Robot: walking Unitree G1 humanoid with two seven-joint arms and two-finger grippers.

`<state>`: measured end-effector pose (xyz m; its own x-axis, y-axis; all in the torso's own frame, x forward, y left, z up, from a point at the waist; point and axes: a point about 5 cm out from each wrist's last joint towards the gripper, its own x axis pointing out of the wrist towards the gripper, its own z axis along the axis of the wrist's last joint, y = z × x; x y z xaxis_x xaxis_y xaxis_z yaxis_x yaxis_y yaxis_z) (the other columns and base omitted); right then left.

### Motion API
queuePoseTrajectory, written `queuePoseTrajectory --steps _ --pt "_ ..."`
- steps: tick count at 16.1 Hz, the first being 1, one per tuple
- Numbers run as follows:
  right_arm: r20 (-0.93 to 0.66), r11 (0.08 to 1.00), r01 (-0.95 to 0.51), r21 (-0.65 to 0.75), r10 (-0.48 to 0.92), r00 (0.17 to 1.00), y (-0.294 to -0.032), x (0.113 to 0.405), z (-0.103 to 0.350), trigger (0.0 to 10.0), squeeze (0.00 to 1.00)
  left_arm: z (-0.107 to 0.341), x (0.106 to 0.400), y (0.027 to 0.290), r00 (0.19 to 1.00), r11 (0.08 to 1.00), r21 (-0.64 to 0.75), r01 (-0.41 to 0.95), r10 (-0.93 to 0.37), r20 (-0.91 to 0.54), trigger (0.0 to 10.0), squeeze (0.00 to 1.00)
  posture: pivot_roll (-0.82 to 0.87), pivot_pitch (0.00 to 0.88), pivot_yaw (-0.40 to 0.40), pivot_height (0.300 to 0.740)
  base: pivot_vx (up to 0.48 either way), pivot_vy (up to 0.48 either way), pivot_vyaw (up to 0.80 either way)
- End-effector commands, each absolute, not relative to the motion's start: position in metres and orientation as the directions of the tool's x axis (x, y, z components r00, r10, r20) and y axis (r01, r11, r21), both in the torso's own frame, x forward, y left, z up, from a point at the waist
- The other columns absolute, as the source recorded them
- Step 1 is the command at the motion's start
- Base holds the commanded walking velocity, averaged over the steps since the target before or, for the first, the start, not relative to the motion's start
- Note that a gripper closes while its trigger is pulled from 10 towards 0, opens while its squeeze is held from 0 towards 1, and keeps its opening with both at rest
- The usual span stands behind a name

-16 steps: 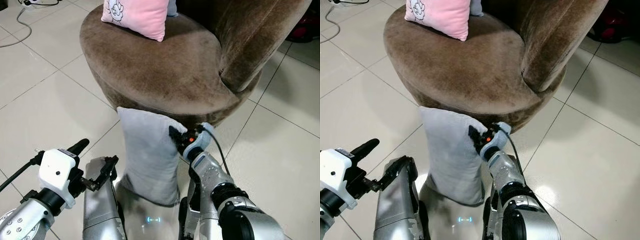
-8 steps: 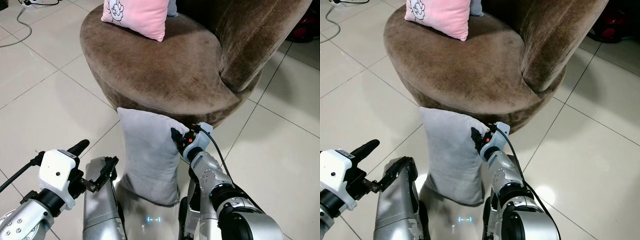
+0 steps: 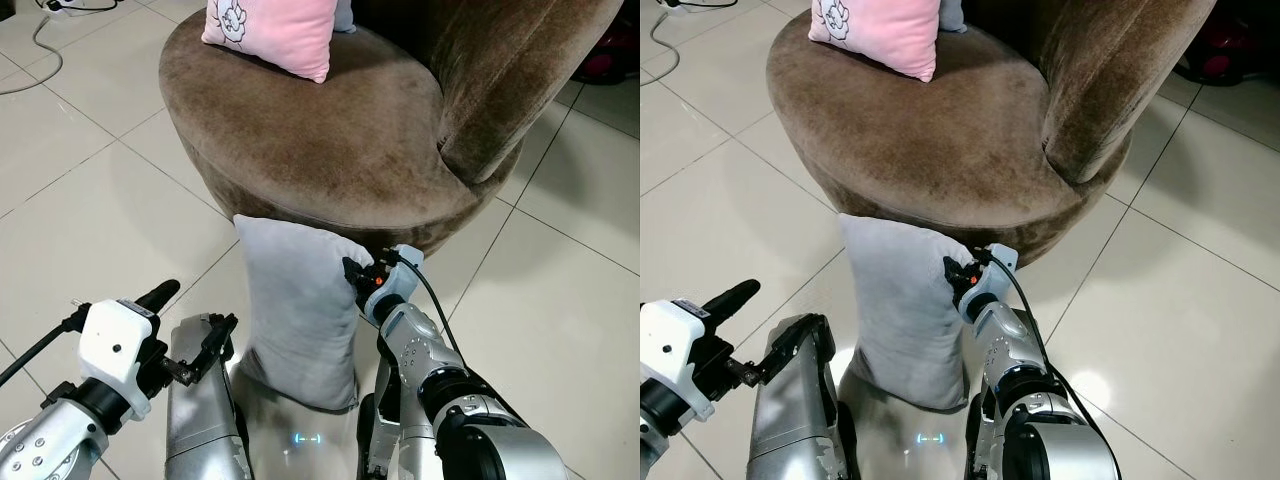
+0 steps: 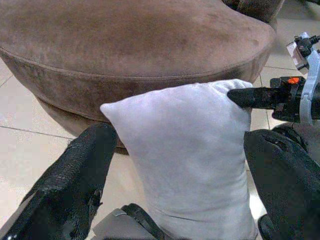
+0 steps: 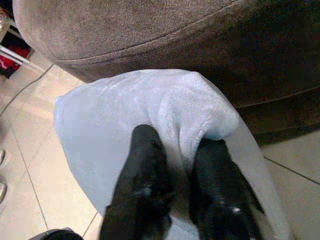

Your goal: Move the pillow to the sofa from floor

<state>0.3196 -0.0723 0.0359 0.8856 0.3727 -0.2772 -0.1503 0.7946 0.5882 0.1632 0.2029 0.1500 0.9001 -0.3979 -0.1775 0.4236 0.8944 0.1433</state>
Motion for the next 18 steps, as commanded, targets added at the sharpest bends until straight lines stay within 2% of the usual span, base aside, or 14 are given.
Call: queuePoseTrajectory --steps 1,5,7,9,13,18 --pt "-0.284 0.742 -0.157 0.652 0.431 0.857 -0.041 0.303 0.027 0.0 0.0 0.152 0.16 0.2 0.891 0.884 0.149 0.443 -0.417 -0.18 10.0 0.11 0.18 0.247 -0.039 0.465 0.0 0.0 0.0" --pt "-0.272 0.743 -0.182 0.644 0.445 0.853 -0.041 0.303 0.028 0.0 0.0 0.15 0.159 0.198 0.883 0.881 0.128 0.456 -0.43 -0.19 10.0 0.11 0.18 0.248 -0.039 0.465 0.0 0.0 0.0" --pt "-0.27 0.742 -0.187 0.644 0.449 0.852 -0.041 0.303 0.028 0.0 0.0 0.142 0.147 0.193 0.821 0.845 0.033 0.534 -0.509 -0.26 10.0 0.12 0.18 0.24 -0.041 0.465 0.0 0.0 0.0" --pt "-0.268 0.741 -0.19 0.645 0.451 0.851 -0.041 0.303 0.028 0.0 0.0 0.137 0.14 0.192 0.792 0.83 0.0 0.558 -0.533 -0.299 10.0 0.11 0.18 0.237 -0.043 0.465 0.0 0.0 0.0" --pt "-0.264 0.74 -0.197 0.644 0.456 0.85 -0.043 0.306 0.03 0.0 0.0 0.125 0.131 0.201 0.787 0.847 -0.012 0.532 -0.5 -0.362 10.0 0.11 0.19 0.228 -0.053 0.465 0.0 0.0 0.0" --pt "-0.241 0.727 -0.227 0.648 0.479 0.844 -0.043 0.309 0.034 0.0 0.0 0.118 0.123 0.196 0.801 0.867 -0.036 0.497 -0.474 -0.366 10.0 0.11 0.2 0.183 -0.064 0.465 0.0 0.0 0.0"
